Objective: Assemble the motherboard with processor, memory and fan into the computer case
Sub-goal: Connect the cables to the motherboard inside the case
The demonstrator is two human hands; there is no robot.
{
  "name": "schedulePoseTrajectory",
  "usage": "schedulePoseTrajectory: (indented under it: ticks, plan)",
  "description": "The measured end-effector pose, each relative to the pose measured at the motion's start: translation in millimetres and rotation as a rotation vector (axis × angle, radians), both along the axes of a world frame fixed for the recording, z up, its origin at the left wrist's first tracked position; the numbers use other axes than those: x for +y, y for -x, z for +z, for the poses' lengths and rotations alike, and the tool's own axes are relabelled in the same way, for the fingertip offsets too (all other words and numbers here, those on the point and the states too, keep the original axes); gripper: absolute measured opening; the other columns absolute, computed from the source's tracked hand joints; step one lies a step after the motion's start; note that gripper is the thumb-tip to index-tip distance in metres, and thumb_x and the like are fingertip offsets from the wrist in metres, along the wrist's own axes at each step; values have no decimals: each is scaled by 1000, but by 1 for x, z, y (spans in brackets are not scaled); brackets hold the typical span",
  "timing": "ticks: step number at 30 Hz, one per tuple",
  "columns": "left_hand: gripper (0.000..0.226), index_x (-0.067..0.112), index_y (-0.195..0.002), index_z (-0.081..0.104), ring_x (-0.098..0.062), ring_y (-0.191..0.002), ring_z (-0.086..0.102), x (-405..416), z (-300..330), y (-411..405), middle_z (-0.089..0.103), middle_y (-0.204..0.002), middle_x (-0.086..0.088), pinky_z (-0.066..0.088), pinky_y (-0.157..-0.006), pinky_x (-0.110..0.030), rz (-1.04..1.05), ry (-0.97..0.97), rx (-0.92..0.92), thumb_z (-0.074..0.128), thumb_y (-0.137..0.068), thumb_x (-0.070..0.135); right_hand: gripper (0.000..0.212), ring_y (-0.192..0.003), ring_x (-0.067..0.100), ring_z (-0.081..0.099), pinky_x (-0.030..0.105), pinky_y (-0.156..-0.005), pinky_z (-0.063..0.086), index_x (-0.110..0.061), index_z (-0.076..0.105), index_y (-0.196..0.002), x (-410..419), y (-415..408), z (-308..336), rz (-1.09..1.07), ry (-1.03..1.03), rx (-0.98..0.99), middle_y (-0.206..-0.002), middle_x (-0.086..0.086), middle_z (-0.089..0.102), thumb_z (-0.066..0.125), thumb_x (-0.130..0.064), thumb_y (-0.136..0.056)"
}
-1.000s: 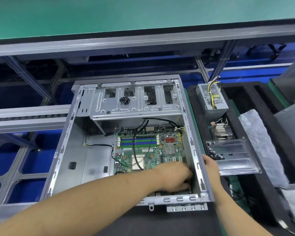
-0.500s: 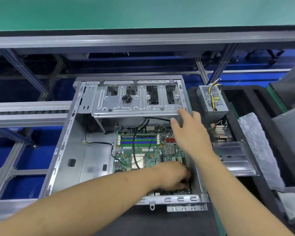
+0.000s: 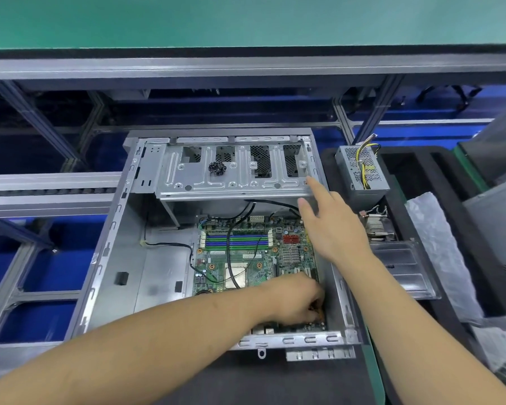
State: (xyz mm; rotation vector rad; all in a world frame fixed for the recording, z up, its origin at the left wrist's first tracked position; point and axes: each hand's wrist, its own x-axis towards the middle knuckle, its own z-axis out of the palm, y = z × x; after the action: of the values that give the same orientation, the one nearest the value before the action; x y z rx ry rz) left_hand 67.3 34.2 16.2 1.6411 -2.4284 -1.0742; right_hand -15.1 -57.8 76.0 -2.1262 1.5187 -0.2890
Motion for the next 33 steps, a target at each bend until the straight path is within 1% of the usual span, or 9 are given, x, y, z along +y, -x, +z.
schedulePoseTrajectory:
  ticks: [2,8,12,16,20,23,26,29,33]
  plan:
    - [16,7,-98,70,-26,-74,58,0,1,1,69,-88,-12,50,-64,-33,11,-14,9,67,-90,20,53,-116,35,58,45,-88,45,-46,23,-154,0,0,-1,-2,1,-17,-143,4,48,35,-54,-103]
    - [19,8,-100,71,-26,-84,63,-1,-1,2,71,-93,-9,52,-71,-33,65,-50,50,70,-89,24,55,-120,34,56,46,-92,47,-45,25,-154,-1,0,-1,-6,-16,-18,-145,2,46,39,-55,-102]
    - [18,10,-99,71,-24,-79,61,-1,-4,4,70,-88,-7,51,-68,-31,79,-54,52,70,-89,26,55,-121,35,56,46,-93,49,-44,26,-154,-2,-1,-1,-10,-21,-22,-145,2,46,40,-55,-102]
    - [15,13,-87,67,-20,-68,51,-1,-2,6,51,-65,5,37,-57,-24,79,-39,42,71,-90,27,56,-120,34,56,47,-93,50,-44,26,-154,-1,-1,-1,-5,-18,-24,-144,2,46,41,-55,-102]
    - [28,24,-72,49,-16,-59,43,-2,-4,6,40,-60,11,28,-49,-22,85,-43,28,71,-89,26,55,-118,33,57,46,-91,51,-44,26,-153,-2,-1,-2,-1,-14,-35,-142,2,46,42,-54,-102]
    - [22,18,-75,57,-22,-65,47,-2,-4,9,52,-64,0,31,-55,-26,106,-41,7,73,-87,26,55,-117,33,57,45,-89,50,-44,26,-153,-2,0,-3,-5,-17,-41,-143,1,46,41,-55,-102]
    - [19,8,-88,69,-23,-71,53,-3,-4,9,68,-83,-11,40,-60,-27,141,-59,16,73,-87,27,53,-115,32,58,44,-86,48,-45,27,-152,-2,-1,-3,-7,-17,-41,-141,0,47,41,-54,-102]
    - [18,8,-94,72,-28,-81,62,-2,-3,8,71,-90,-11,52,-68,-32,141,-85,26,72,-88,25,53,-113,31,58,44,-87,49,-45,27,-152,-1,-1,-2,-5,-19,-46,-139,1,47,41,-54,-102]
    - [11,8,-92,71,-26,-79,62,-1,-1,8,70,-86,-9,55,-70,-34,138,-100,35,69,-86,17,54,-118,32,56,46,-91,49,-46,27,-152,-1,0,-2,1,-30,-59,-140,1,46,42,-54,-101]
